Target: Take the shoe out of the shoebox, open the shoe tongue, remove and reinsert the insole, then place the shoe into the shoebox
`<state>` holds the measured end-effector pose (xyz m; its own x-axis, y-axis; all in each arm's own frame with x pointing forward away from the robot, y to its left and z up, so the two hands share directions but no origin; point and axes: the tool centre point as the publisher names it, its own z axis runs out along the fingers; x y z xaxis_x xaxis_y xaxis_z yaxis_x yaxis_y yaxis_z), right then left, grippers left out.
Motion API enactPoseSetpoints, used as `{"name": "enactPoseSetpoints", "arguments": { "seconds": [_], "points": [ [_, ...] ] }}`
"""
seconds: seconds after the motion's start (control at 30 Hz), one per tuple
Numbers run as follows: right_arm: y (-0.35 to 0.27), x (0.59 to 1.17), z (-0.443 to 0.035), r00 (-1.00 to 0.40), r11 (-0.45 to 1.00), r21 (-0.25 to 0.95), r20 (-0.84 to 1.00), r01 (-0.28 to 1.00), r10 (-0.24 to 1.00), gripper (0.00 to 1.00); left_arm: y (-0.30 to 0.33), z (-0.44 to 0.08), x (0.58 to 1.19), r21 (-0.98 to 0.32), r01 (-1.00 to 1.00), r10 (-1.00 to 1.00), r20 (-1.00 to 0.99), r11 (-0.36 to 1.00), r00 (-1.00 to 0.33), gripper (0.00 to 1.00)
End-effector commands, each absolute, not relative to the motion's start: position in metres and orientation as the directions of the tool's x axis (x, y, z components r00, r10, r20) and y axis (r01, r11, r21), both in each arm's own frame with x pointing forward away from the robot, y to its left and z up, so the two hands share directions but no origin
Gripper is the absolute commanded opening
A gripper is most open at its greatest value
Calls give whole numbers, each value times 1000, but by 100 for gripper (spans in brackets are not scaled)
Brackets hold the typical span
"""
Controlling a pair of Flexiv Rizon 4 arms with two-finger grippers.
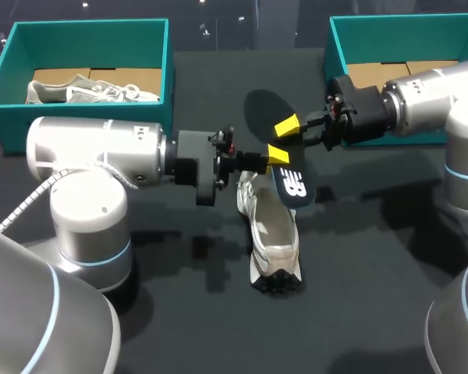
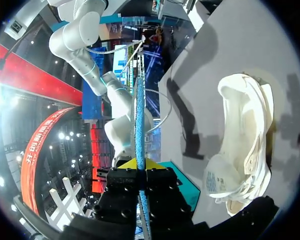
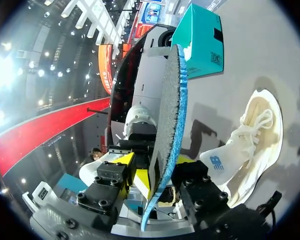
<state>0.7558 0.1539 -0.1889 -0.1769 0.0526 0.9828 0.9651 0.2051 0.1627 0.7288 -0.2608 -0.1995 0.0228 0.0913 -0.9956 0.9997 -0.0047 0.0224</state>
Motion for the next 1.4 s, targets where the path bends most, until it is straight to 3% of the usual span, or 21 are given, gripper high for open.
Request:
{"name": "enactPoseSetpoints", "arguments": {
  "seconds": [0.03,0.33,0.57,0.77,0.8,0.83,1.1,1.13,1.17,1.2,1.23,1.4],
  "points": [
    [157,759,-192,-178,212,164,983,964,47,33,-264,-202,728,25,1000,89,-996,-1,25,0],
    [157,759,-192,-178,212,165,983,963,42,18,-264,-202,727,29,1000,87,-996,7,28,0],
    [156,759,-194,-173,201,162,984,966,39,28,-263,-203,726,27,1000,79,-997,10,26,0],
    [154,759,-196,-165,193,155,986,969,37,27,-262,-202,726,28,1000,74,-997,11,27,0],
    [154,759,-196,-163,192,153,986,969,37,18,-262,-202,726,28,1000,73,-997,11,27,0],
    [154,759,-197,-162,191,152,986,970,36,1,-262,-202,726,28,1000,73,-997,11,27,0],
    [154,758,-198,-154,185,146,987,972,34,0,-260,-200,725,19,1000,70,-997,21,17,2],
    [153,759,-198,-154,184,145,988,972,33,0,-258,-199,725,14,1000,69,-998,24,13,38],
    [153,759,-198,-153,183,145,988,972,33,0,-256,-199,725,12,1000,68,-998,26,10,49],
    [153,759,-199,-153,183,144,988,973,32,0,-251,-196,724,8,999,65,-998,31,6,92],
    [153,759,-199,-152,182,144,988,973,32,0,-247,-194,724,4,999,63,-998,36,2,100],
    [150,758,-200,-149,176,141,988,974,31,0,-220,-185,726,3,998,68,-998,67,-1,100]
  ]
}}
